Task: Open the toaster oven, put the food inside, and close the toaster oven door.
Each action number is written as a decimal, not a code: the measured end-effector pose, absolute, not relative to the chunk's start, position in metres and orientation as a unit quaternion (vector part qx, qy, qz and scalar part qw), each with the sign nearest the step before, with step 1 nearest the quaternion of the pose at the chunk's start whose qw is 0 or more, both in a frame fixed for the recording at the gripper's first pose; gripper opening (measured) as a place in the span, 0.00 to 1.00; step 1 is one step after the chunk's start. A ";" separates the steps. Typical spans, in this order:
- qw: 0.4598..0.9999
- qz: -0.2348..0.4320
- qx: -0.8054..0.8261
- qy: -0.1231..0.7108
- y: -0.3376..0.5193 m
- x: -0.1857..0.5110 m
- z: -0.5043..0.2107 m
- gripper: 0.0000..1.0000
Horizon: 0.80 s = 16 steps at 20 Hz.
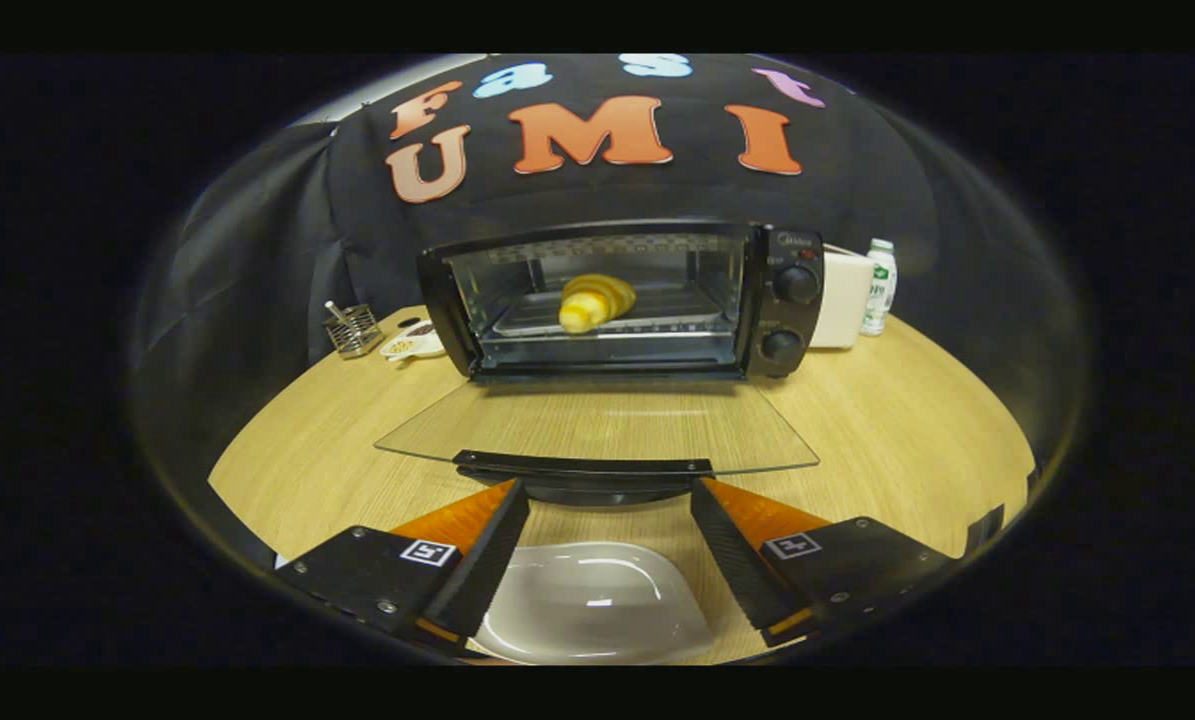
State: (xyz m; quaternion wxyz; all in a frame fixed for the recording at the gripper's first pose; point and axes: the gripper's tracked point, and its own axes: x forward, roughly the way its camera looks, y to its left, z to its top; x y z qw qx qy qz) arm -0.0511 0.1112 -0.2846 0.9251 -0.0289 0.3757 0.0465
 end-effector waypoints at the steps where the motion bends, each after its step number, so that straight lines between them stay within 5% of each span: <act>1: 0.932 0.048 -0.044 0.356 0.112 -0.043 -0.275 0.96; 16: 0.958 0.041 -0.044 0.282 0.125 0.063 -0.245 0.96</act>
